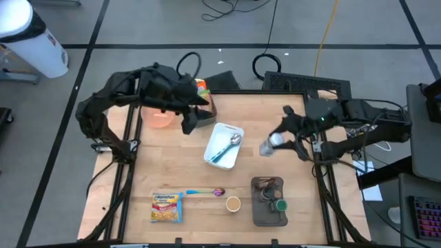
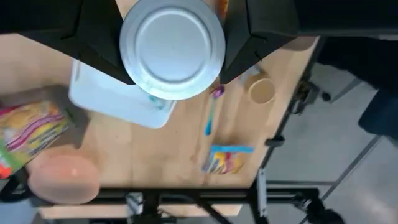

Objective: Pick & Place Food Item
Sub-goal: Put the white seasoning bottle into the bottom black bin

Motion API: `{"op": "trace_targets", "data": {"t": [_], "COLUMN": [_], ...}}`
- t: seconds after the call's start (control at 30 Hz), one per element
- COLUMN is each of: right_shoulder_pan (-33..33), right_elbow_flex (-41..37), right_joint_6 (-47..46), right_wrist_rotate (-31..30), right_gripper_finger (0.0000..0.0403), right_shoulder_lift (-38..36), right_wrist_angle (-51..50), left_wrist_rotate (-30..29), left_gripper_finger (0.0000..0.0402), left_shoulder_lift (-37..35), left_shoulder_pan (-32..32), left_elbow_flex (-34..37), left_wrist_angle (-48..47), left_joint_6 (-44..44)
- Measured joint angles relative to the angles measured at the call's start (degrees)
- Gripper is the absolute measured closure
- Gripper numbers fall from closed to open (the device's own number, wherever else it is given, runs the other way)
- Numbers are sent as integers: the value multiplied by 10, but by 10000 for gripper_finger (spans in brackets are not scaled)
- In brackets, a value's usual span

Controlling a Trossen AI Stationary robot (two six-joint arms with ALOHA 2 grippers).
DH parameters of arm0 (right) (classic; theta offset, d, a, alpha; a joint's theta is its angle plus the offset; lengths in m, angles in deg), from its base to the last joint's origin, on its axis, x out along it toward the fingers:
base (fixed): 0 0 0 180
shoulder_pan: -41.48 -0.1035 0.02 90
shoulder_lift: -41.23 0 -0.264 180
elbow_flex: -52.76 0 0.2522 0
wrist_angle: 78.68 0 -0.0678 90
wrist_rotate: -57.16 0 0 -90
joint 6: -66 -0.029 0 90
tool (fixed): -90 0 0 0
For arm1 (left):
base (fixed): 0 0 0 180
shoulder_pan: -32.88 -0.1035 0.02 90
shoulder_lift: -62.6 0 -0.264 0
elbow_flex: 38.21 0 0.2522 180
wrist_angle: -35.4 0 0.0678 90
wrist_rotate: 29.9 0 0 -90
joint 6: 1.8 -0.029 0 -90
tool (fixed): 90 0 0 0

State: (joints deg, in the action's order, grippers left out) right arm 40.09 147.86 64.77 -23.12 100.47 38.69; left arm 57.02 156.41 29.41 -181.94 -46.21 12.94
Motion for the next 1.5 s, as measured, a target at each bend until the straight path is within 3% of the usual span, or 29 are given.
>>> {"op": "trace_targets", "data": {"t": [0.17, 0.43, 0.8, 1.07, 1.17, 1.33, 1.5], "right_shoulder_pan": [-99, -192, -242, -266, -272, -280, -273], "right_elbow_flex": [0, 0, 0, 0, 0, 0, 0], "right_joint_6": [-34, -63, -111, -153, -179, -191, -185], "right_wrist_rotate": [-52, -97, -143, -205, -208, -265, -278], "right_gripper_finger": [204, 204, 204, 204, 204, 204, 204], "right_shoulder_lift": [7, 43, 82, 138, 155, 169, 169], "right_wrist_angle": [-9, 12, 87, 170, 189, 191, 215], "left_wrist_rotate": [-1, 11, 52, -6, -12, -49, -26], "left_gripper_finger": [210, 215, 215, 215, 215, 215, 215], "left_shoulder_lift": [12, 10, 5, 4, 4, 4, 11], "left_shoulder_pan": [28, 69, 77, 69, 60, 50, 41], "left_elbow_flex": [16, 206, 460, 596, 632, 672, 678], "left_wrist_angle": [35, 35, 43, 134, 183, 268, 331], "left_joint_6": [13, 107, 126, 74, 68, 39, 31]}}
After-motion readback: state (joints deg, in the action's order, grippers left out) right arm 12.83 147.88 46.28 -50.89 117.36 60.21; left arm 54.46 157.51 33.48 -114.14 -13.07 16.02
